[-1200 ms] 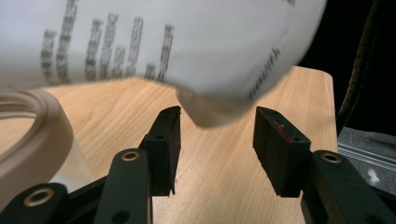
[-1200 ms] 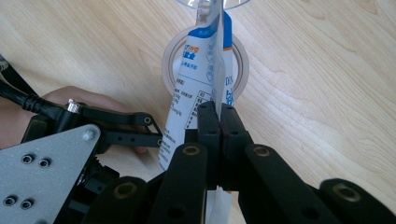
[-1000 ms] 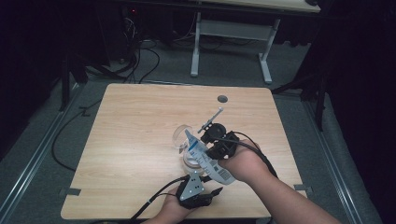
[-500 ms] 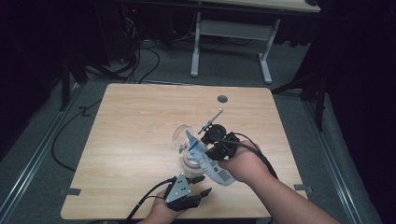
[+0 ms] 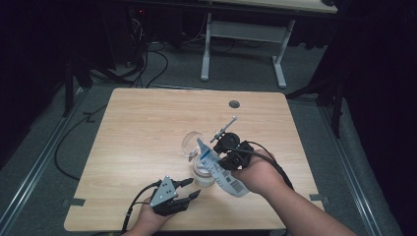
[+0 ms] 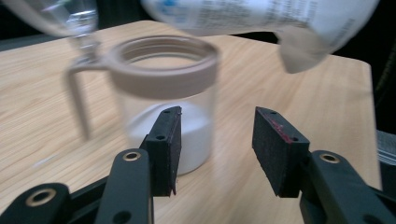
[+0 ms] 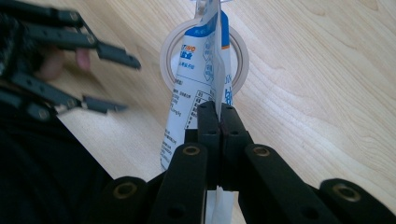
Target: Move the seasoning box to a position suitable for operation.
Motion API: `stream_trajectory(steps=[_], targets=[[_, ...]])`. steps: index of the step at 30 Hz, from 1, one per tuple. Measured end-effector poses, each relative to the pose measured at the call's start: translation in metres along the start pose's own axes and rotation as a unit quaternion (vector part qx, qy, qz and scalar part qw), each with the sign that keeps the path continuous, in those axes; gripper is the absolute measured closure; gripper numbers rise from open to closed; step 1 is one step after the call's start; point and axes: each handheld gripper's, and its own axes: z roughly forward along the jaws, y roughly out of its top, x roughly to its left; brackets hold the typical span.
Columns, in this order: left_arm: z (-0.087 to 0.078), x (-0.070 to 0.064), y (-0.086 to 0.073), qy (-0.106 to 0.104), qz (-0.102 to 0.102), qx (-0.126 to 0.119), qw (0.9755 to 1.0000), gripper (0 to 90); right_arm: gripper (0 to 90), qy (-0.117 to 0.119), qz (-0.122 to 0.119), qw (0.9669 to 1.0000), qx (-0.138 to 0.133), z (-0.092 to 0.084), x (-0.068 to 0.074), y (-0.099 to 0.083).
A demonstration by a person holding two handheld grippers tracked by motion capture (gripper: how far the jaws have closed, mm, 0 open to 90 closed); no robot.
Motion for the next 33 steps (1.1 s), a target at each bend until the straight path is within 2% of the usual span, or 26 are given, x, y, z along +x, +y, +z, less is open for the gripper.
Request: stream_trajectory(steps=[2,5,6,8,9,11,12,15,23,28,33], targets=[[-0.007,0.009,-0.003,0.015,0.000,0.003,0.9999,52.6,90.0,0.001,0.004,1.0000,-0.001,0.001,0.000,-0.001],[-0.016,0.020,-0.007,0.028,-0.005,0.009,0.9995,52.6,90.0,0.003,0.002,1.0000,-0.003,0.001,0.000,-0.001],[-0.016,0.020,-0.007,0.028,-0.005,0.009,0.9995,52.6,90.0,0.003,0.002,1.0000,-0.003,0.001,0.000,-0.001],[-0.025,0.028,-0.010,0.043,-0.003,0.011,0.9990,52.5,89.9,0.002,0.001,1.0000,-0.003,0.001,0.000,-0.001],[-0.031,0.034,-0.012,0.047,-0.017,0.009,0.9987,52.5,89.9,0.002,-0.001,1.0000,-0.003,0.000,-0.001,-0.001],[-0.032,0.035,-0.012,0.047,-0.023,0.007,0.9986,52.4,89.9,0.002,-0.002,1.0000,-0.003,0.000,-0.001,-0.001],[-0.038,0.040,-0.013,0.049,-0.039,0.000,0.9980,52.5,89.9,0.002,0.000,1.0000,-0.004,-0.001,-0.001,-0.002],[-0.041,0.041,-0.013,0.051,-0.043,-0.007,0.9978,52.5,89.9,0.002,0.001,1.0000,-0.005,-0.002,-0.001,-0.002],[-0.041,0.043,-0.014,0.060,-0.047,-0.007,0.9971,52.4,90.0,-0.004,0.011,0.9999,-0.004,-0.005,-0.007,-0.006],[-0.041,0.043,-0.015,0.060,-0.053,-0.007,0.9968,52.4,89.9,-0.006,0.018,0.9998,-0.001,-0.005,-0.014,-0.009],[-0.041,0.042,-0.015,0.062,-0.049,-0.008,0.9968,52.4,89.8,-0.011,0.023,0.9997,0.000,-0.002,-0.023,-0.014]])
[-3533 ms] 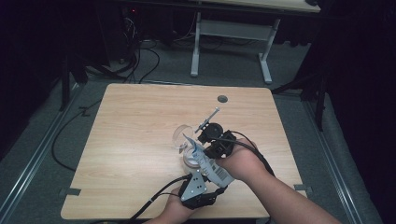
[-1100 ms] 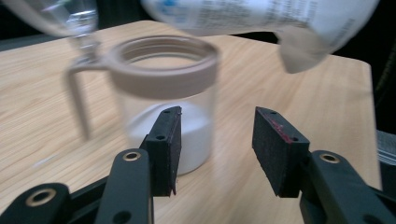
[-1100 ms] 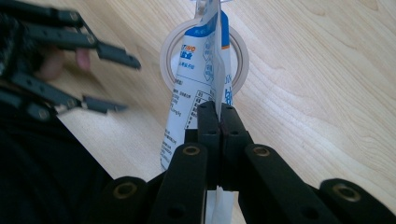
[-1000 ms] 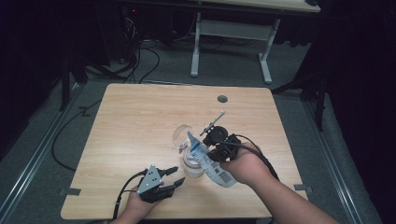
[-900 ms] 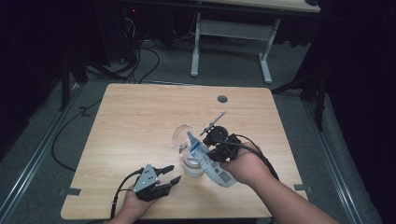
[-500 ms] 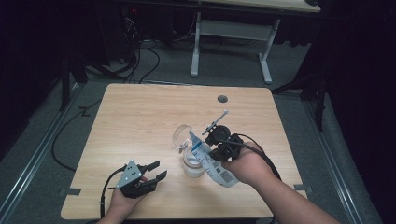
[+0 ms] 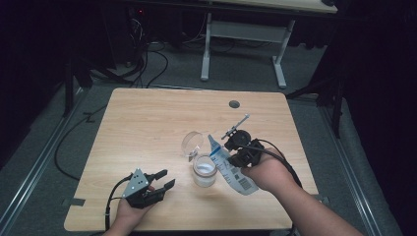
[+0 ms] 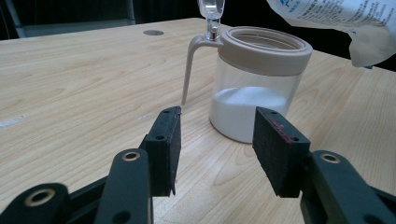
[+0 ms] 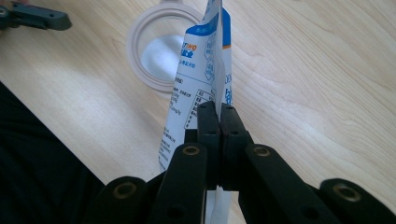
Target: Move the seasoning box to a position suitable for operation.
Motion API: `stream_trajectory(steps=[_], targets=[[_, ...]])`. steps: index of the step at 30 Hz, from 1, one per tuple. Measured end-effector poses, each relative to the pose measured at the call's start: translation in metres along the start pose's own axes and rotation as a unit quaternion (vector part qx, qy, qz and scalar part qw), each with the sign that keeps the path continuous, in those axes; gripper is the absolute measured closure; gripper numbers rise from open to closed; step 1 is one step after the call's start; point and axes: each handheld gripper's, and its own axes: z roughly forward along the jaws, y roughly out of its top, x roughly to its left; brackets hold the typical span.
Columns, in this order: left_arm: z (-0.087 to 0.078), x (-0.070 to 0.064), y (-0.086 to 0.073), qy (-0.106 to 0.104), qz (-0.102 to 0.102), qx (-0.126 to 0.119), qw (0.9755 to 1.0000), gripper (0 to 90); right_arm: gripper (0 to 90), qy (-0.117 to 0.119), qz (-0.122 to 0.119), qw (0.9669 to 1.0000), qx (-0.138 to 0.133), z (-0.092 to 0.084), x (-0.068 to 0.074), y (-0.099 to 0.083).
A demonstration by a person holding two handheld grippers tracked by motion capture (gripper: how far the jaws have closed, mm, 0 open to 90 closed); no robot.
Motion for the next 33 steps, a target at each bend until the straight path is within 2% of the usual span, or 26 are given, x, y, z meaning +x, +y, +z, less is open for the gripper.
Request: stream_trajectory(steps=[2,6,7,8,12,15,22,27,33], targets=[[0.000,0.000,0.000,0.001,-0.001,0.000,1.0000,52.4,89.8,-0.003,0.011,0.9999,0.001,0.001,-0.004,-0.002],[0.000,0.001,-0.001,0.002,-0.002,0.001,1.0000,52.4,89.8,-0.007,0.019,0.9998,0.001,0.004,-0.015,-0.007],[0.000,0.001,-0.001,0.002,-0.002,0.001,1.0000,52.3,89.8,-0.006,0.030,0.9995,0.002,0.005,-0.016,-0.009],[0.001,0.001,-0.001,0.002,-0.001,0.001,1.0000,52.4,89.8,-0.008,0.027,0.9996,0.000,0.007,-0.019,-0.010],[0.001,0.000,-0.001,0.002,0.000,0.003,1.0000,52.3,89.8,-0.011,0.043,0.9990,0.001,0.013,-0.028,-0.017],[0.001,0.001,-0.002,0.003,0.001,0.006,1.0000,52.4,89.8,-0.014,0.046,0.9988,0.004,0.019,-0.036,-0.022],[0.002,0.001,-0.002,0.005,-0.001,0.006,1.0000,52.4,89.8,-0.023,0.079,0.9965,0.013,0.030,-0.062,-0.033],[0.003,0.001,-0.003,0.004,-0.002,0.008,1.0000,52.4,89.8,-0.038,0.090,0.9951,0.017,0.040,-0.077,-0.039],[0.002,0.002,-0.003,0.004,-0.007,0.007,0.9999,52.4,89.9,-0.045,0.105,0.9931,0.025,0.049,-0.094,-0.041]])
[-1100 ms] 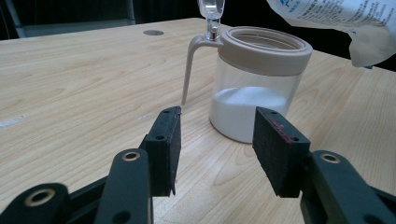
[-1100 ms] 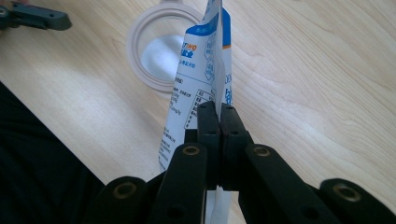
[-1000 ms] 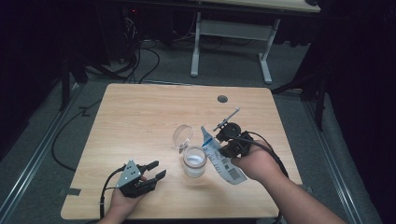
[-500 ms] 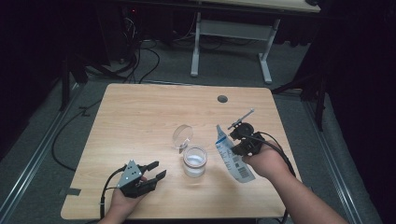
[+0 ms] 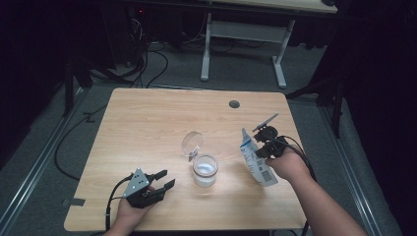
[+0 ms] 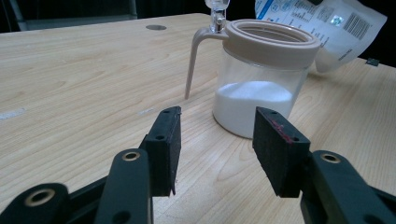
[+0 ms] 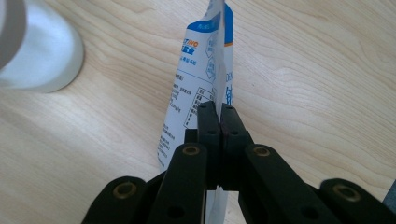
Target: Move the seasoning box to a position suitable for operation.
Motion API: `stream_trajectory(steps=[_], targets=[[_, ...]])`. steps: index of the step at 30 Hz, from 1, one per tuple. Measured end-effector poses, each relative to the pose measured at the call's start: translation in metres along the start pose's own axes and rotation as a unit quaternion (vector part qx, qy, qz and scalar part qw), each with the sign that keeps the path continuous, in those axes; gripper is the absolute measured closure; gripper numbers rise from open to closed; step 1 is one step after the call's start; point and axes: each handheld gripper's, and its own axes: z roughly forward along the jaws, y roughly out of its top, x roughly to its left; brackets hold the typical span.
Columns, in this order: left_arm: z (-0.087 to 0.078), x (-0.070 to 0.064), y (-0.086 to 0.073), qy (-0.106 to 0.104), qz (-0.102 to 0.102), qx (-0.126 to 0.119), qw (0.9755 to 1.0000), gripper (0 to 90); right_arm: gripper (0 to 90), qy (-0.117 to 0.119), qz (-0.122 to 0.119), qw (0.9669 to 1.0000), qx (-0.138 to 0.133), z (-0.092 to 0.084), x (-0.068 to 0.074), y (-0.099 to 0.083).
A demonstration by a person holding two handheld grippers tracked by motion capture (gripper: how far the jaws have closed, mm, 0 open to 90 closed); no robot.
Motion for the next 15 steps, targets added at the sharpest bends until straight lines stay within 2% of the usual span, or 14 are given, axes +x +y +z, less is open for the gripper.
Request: stream_trajectory(steps=[4,15], targets=[[0.000,0.000,0.000,0.001,0.000,-0.001,1.0000,52.4,89.8,-0.005,0.001,1.0000,0.001,0.006,-0.006,0.002],[0.000,0.001,-0.001,0.001,-0.001,0.000,1.0000,52.4,89.8,-0.017,0.006,0.9998,0.000,0.016,-0.008,0.009]])
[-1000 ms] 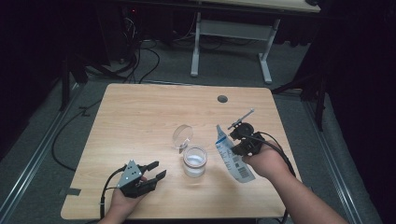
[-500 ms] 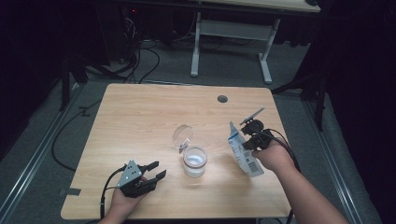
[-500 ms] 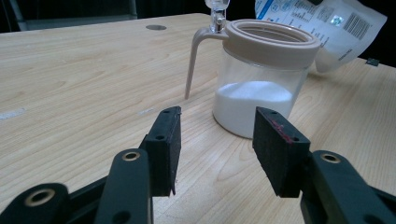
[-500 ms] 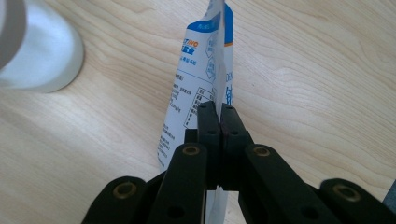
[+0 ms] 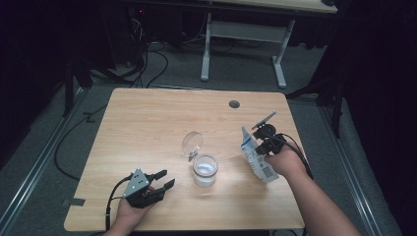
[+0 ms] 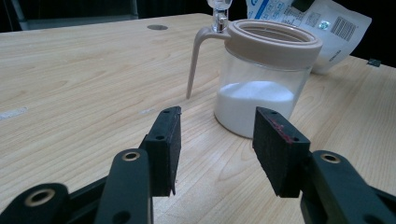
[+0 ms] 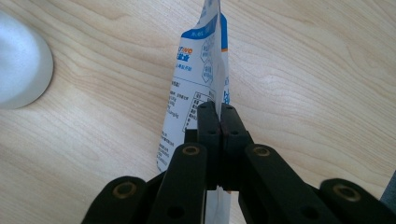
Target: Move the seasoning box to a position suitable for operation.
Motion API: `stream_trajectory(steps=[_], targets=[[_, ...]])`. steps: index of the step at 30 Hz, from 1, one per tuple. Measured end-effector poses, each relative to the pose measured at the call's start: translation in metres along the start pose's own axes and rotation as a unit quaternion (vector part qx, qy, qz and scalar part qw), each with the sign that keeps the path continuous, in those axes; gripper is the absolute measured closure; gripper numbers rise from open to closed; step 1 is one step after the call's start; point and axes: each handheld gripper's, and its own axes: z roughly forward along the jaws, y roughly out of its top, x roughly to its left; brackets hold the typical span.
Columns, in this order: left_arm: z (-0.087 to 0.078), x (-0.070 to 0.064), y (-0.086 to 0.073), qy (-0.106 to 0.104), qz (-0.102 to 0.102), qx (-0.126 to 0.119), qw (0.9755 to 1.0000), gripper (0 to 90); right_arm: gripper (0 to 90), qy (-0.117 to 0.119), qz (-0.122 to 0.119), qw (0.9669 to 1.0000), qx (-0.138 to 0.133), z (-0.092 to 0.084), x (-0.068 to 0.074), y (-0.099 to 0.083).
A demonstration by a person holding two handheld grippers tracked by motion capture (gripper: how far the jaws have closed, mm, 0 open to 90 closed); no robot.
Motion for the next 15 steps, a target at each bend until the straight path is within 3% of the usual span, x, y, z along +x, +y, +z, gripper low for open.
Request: stream_trajectory(steps=[7,15], targets=[[0.0003,0.0006,-0.0004,0.001,-0.001,0.001,1.0000,52.4,90.0,0.000,0.000,1.0000,-0.006,0.0033,-0.0006,0.0036],[-0.0025,0.0070,0.0011,0.020,0.011,0.009,0.9997,52.4,90.0,-0.002,-0.002,0.9990,-0.045,-0.0005,0.0038,0.0030]])
